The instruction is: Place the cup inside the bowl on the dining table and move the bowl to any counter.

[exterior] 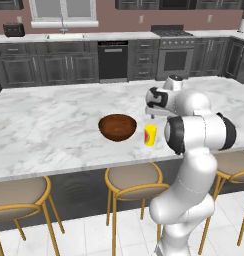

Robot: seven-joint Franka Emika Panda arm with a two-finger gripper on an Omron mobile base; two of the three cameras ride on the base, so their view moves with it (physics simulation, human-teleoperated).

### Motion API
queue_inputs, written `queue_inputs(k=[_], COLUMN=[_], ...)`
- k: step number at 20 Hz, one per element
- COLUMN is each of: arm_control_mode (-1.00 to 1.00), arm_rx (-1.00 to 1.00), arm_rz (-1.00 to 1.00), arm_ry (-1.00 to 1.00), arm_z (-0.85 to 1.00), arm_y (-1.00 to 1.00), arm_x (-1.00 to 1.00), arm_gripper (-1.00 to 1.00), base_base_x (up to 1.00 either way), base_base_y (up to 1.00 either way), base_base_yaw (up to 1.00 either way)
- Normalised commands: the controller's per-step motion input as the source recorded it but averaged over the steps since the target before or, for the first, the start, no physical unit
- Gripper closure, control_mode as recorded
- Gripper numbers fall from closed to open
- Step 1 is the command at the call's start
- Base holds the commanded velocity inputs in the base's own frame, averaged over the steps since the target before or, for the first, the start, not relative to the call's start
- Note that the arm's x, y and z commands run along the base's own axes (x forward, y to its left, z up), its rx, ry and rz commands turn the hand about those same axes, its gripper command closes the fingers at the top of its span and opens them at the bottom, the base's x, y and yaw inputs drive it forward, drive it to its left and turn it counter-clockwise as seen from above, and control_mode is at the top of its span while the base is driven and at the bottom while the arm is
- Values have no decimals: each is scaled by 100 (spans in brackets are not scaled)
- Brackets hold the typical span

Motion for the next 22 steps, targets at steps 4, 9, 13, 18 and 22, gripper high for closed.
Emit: queue_inputs(k=[4,9,13,18,22], arm_control_mode=[-100,-100,-100,-100,-100], arm_rx=[0,0,0,0,0], arm_rz=[-3,0,0,-1,-2], arm_ry=[0,0,0,0,0], arm_z=[-10,-3,-6,-16,-21], arm_y=[16,21,0,0,0], arm_x=[22,10,0,0,0], arm_gripper=[-100,-100,-100,-100,-100], base_base_x=[0,0,0,0,0], base_base_y=[0,0,0,0,0], base_base_yaw=[0,0,0,0,0])
